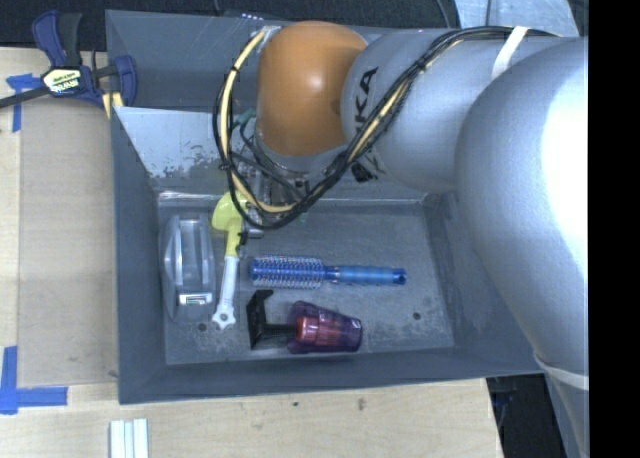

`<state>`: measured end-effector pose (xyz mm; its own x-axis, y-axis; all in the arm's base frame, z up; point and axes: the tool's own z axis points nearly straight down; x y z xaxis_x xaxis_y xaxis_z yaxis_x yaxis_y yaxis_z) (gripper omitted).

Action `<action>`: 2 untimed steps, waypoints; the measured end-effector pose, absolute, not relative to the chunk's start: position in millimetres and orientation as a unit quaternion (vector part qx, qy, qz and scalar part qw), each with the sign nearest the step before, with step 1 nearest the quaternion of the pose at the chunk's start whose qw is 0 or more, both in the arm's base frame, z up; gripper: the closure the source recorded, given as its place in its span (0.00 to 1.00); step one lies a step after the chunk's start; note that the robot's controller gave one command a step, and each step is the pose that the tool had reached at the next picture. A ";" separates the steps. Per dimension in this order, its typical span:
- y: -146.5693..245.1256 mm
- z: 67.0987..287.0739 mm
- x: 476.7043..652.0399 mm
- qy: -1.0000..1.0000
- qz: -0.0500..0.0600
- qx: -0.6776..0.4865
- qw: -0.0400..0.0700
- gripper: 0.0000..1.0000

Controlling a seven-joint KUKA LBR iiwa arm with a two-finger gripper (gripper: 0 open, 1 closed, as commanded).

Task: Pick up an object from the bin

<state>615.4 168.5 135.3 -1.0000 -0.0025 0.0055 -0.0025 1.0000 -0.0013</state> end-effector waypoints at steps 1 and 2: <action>168.2 140.4 617.5 -1.000 0.000 0.000 -0.001 0.00; 158.5 122.1 618.7 -0.998 -0.001 0.065 -0.004 0.00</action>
Offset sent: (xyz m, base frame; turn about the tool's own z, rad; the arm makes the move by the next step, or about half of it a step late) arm 0.0018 -0.0369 -0.0562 -0.3373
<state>618.7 158.5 122.1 -0.9916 -0.1291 -0.0074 -0.1291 0.9916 0.0021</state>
